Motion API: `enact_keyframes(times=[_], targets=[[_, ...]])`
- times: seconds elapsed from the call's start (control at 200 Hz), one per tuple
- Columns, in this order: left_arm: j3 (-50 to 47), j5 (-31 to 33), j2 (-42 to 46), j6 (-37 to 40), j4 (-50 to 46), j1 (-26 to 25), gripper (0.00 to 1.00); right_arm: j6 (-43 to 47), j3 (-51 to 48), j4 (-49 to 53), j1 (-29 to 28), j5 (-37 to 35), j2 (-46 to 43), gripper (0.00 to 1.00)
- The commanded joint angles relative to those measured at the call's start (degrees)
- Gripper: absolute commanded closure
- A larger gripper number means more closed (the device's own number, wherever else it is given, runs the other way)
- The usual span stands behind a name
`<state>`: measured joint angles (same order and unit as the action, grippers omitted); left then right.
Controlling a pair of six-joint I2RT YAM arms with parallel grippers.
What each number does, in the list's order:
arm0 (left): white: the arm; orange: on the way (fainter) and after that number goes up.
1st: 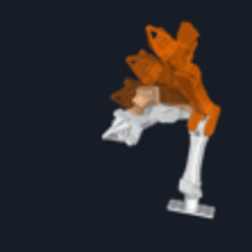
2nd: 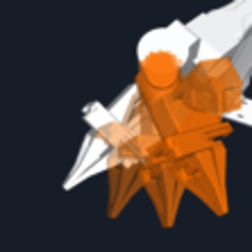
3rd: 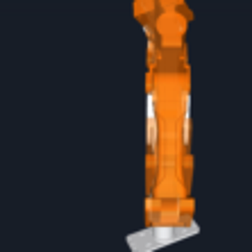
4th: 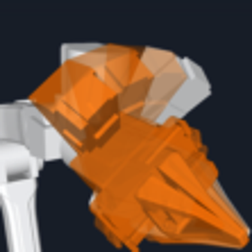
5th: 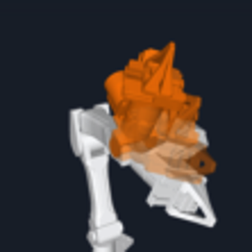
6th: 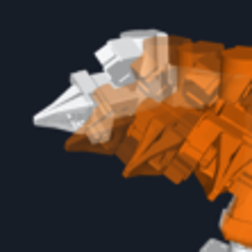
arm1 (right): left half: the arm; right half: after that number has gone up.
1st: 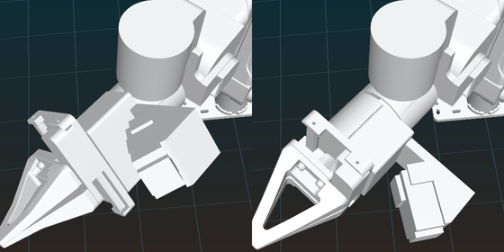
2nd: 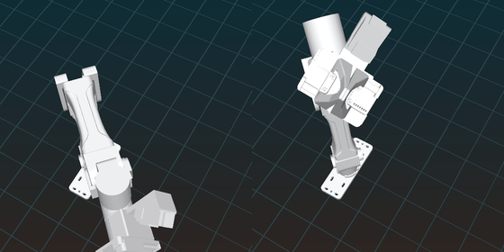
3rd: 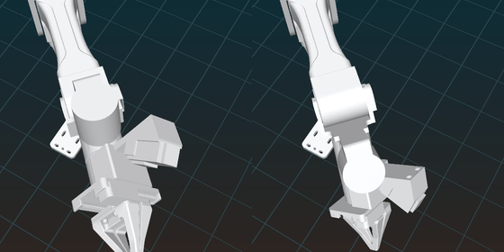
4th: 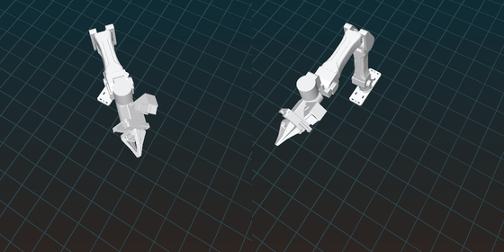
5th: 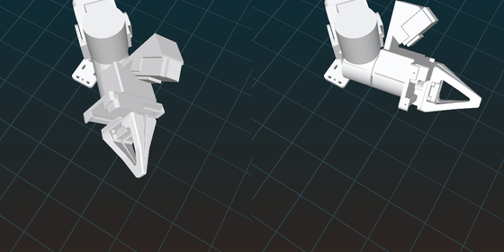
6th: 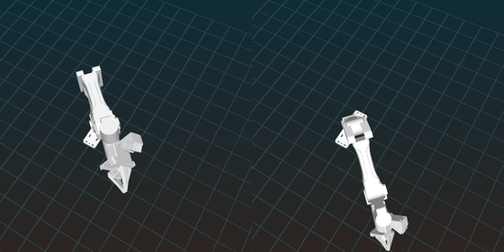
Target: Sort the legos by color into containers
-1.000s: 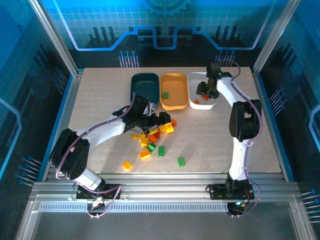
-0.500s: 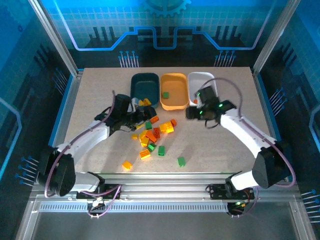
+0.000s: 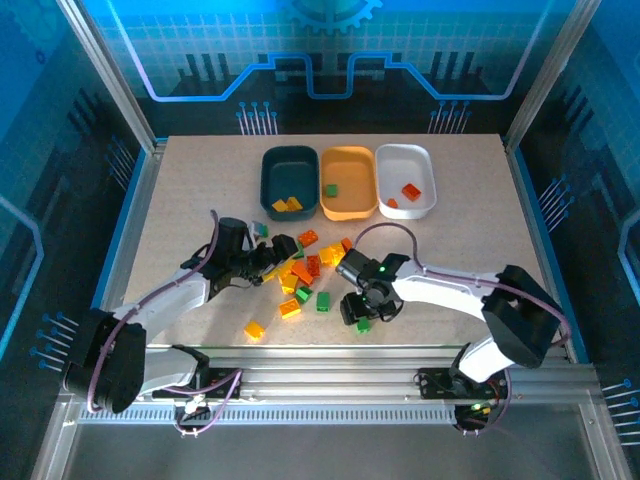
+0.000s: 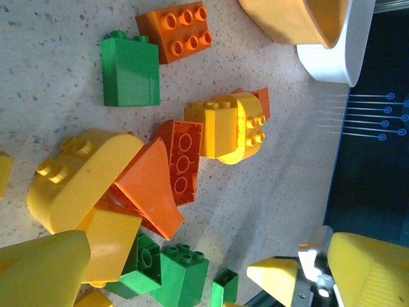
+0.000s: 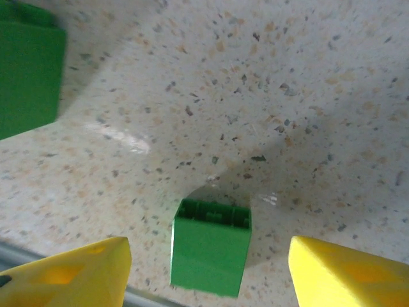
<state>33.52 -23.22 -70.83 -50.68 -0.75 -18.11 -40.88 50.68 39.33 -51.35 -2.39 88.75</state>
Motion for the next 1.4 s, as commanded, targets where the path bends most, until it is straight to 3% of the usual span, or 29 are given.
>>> enact_keyframes(times=[0.0, 0.15, 0.265, 0.345, 0.43, 0.55, 0.705, 0.89, 1.011, 1.201, 1.396], targets=[[0.3, 0.0, 1.8, 1.5, -1.4, 0.1, 0.03, -2.0, 1.1, 1.1, -1.7, -0.1, 3.4, 0.36], [1.2, 2.9, 2.9, 2.9, -4.3, 0.4, 0.02, -4.3, 1.2, 0.9, -1.9, -0.7, 4.9, 0.57], [3.0, 2.2, 1.4, 3.4, -5.0, 0.9, 0.02, -4.0, 3.1, 3.5, -1.8, -5.0, 2.9, 0.67], [4.2, 1.9, 0.3, 3.5, -5.8, 1.3, 0.02, -1.9, 5.6, 5.2, -0.3, -8.5, 0.8, 0.68], [5.8, 3.0, -0.4, 3.6, -8.0, 2.1, 0.02, 2.7, 9.7, 5.6, 5.0, -10.2, -0.3, 0.68], [8.8, 9.9, -1.1, 2.7, -17.7, 4.1, 0.02, 9.9, 17.7, 2.4, 14.2, -12.4, 1.3, 0.67], [7.4, 11.6, 0.3, -1.6, -22.5, 8.2, 0.04, 15.5, 31.6, -3.7, 23.4, -6.0, 12.1, 0.67], [5.9, 2.6, -0.9, 1.3, -23.4, 11.0, 0.05, 19.1, 58.7, 2.6, 25.3, -5.0, 34.5, 0.67], [4.1, 3.0, 2.3, 2.1, -27.5, 10.8, 0.02, 18.7, 73.5, 8.3, 26.2, -4.2, 46.0, 0.65], [0.9, 7.3, 11.2, 1.5, -30.2, 10.9, 0.01, 17.3, 78.3, 7.5, 27.5, -1.4, 49.5, 0.65], [1.0, 6.2, 10.9, 1.5, -28.3, 10.9, 0.02, 17.8, 77.9, 7.5, 27.9, 0.0, 50.8, 0.61]])
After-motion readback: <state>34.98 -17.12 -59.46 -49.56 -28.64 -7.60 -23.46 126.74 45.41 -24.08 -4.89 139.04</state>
